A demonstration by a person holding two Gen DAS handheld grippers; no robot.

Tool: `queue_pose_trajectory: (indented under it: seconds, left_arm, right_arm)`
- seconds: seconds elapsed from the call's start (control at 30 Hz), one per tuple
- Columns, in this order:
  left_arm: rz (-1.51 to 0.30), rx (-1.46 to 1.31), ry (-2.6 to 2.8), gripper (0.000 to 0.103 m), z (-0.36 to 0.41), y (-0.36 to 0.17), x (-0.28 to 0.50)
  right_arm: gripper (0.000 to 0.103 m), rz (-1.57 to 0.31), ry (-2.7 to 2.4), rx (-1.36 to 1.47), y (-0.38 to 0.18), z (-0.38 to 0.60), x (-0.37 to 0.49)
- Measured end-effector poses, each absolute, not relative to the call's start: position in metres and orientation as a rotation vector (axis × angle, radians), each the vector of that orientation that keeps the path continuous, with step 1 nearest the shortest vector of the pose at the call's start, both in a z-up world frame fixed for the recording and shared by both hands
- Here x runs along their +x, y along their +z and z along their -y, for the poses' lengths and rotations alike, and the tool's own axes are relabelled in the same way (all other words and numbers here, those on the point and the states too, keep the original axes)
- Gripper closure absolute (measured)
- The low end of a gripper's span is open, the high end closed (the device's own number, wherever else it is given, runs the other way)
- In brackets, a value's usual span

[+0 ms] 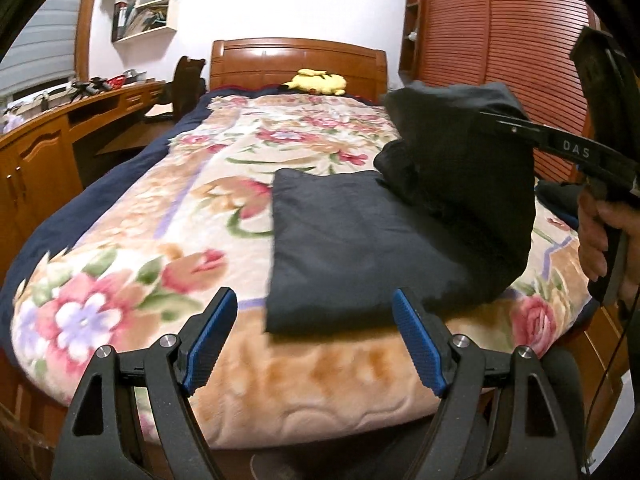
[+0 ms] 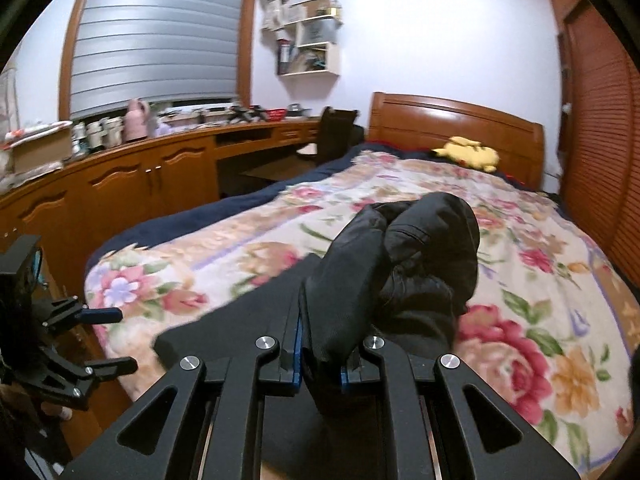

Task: Fold large clothes
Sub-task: 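Fold the held jacket side over onto the rest with the right tool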

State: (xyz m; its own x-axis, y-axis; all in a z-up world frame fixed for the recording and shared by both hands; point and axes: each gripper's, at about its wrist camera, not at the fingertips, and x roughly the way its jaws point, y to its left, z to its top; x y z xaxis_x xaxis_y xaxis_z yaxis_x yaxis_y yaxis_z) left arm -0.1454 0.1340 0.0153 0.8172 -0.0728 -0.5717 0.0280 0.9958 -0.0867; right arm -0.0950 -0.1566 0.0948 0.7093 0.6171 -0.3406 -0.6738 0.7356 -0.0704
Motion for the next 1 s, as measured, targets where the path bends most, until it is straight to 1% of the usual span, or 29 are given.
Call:
queue_pose_trajectory:
  seconds: [0.17, 0.3, 0.33, 0.4, 0.47, 0.5, 0.53, 0.57, 0.7, 0.8, 0.83, 0.87, 0.9, 0.97, 1.0]
  left_arm:
    - [-0.620, -0.094, -0.017, 0.022, -0.157, 0.009, -0.151]
    - [-0.629, -0.103, -0.002, 0.022, -0.167, 0.004, -0.152]
    - [-0.631, -0.104, -0.001, 0.022, -0.168, 0.003, -0.152]
    - [-0.633, -0.104, -0.003, 0.022, -0.169, 0.001, -0.152]
    - [-0.632, -0.104, -0.006, 0.022, -0.167, 0.001, -0.152]
    - [-0.629, -0.105, -0.010, 0.022, -0.166, 0.002, -0.154]
    - [-0.624, -0.105, -0.013, 0.022, -0.165, 0.003, -0.154]
    - [-0.618, -0.105, -0.017, 0.022, -0.163, 0.005, -0.153]
    - [-0.594, -0.102, -0.030, 0.022, -0.154, 0.015, -0.151]
    - [-0.572, -0.102, -0.041, 0.022, -0.148, 0.023, -0.148]
    - [-0.565, -0.105, -0.049, 0.022, -0.146, 0.026, -0.146]
    - [-0.558, -0.107, -0.058, 0.022, -0.143, 0.029, -0.144]
    - [-0.554, -0.106, -0.063, 0.022, -0.140, 0.032, -0.143]
    - [-0.546, -0.104, -0.076, 0.022, -0.133, 0.037, -0.138]
    - [-0.543, -0.104, -0.083, 0.022, -0.130, 0.039, -0.136]
  right_arm:
    - [0.092, -0.391, 0.834, -0.185, 0.076, 0.111, -0.088]
    - [0.092, -0.490, 0.860, -0.170, 0.053, 0.090, -0.062]
    - [0.091, -0.500, 0.858, -0.157, 0.050, 0.091, -0.056]
    - [0.085, -0.521, 0.861, -0.132, 0.054, 0.092, -0.047]
    - [0.075, -0.517, 0.875, -0.111, 0.060, 0.101, -0.043]
    - [0.064, -0.503, 0.883, -0.102, 0.067, 0.107, -0.045]
    - [0.048, -0.484, 0.881, -0.095, 0.073, 0.114, -0.044]
    - [0.038, -0.463, 0.872, -0.091, 0.076, 0.117, -0.048]
    - [0.038, -0.378, 0.842, -0.088, 0.092, 0.148, -0.049]
    - [0.038, -0.355, 0.752, -0.181, 0.084, 0.165, -0.040]
    - [0.044, -0.367, 0.728, -0.208, 0.078, 0.169, -0.035]
    - [0.054, -0.389, 0.706, -0.230, 0.070, 0.172, -0.027]
    - [0.057, -0.410, 0.678, -0.243, 0.061, 0.176, -0.020]
    - [0.071, -0.449, 0.635, -0.244, 0.042, 0.183, -0.008]
    - [0.072, -0.469, 0.624, -0.233, 0.033, 0.186, -0.001]
